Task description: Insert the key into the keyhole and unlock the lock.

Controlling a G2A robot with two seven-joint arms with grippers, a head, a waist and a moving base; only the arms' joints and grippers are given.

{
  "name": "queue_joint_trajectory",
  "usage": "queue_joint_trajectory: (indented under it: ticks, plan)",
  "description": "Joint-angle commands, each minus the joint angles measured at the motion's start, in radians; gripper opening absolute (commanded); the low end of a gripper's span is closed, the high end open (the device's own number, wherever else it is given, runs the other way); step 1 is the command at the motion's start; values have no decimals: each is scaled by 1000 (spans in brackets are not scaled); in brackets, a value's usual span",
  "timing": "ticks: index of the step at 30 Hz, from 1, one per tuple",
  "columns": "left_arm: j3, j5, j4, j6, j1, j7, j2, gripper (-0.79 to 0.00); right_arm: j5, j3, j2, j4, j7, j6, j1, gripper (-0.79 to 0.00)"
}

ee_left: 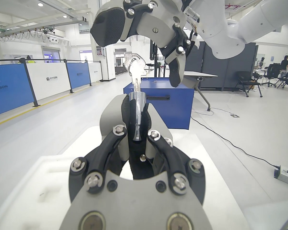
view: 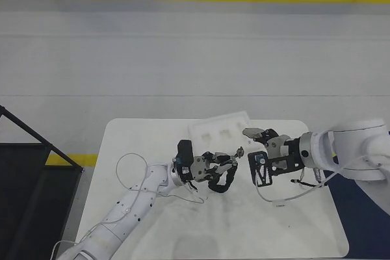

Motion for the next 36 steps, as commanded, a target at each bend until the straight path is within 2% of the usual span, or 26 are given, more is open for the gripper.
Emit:
queue_joint_trajectory:
  ticks: [1, 18, 23, 27, 29, 32, 35, 36]
  plan:
    - [-1, -11, 2, -14, 0, -2, 0, -785, -32, -14, 5, -7, -12, 0, 9, -397]
    - [19, -28, 2, -69, -4, -44, 0, -785, -172, -81, 23, -76, -116, 0, 41, -400]
    - [21, -29, 3, -68, -5, -42, 0, -785, -180, -111, 20, -73, -137, 0, 61, -508]
    - [24, -30, 5, -69, -5, -42, -1, -785, -175, -130, 19, -61, -152, 0, 74, -631]
    - [24, -30, 6, -69, -5, -42, -1, -785, -166, -136, 18, -53, -164, 0, 77, -717]
    - [25, -27, 5, -67, -5, -42, 0, -785, -133, -139, 17, -34, -185, 0, 77, -717]
    - [27, -25, 2, -67, -4, -41, 0, -785, -86, -139, 15, -13, -193, 0, 76, -785]
    - [28, -24, 1, -66, -4, -40, -1, -785, -69, -138, 15, -7, -188, 4, 75, -785]
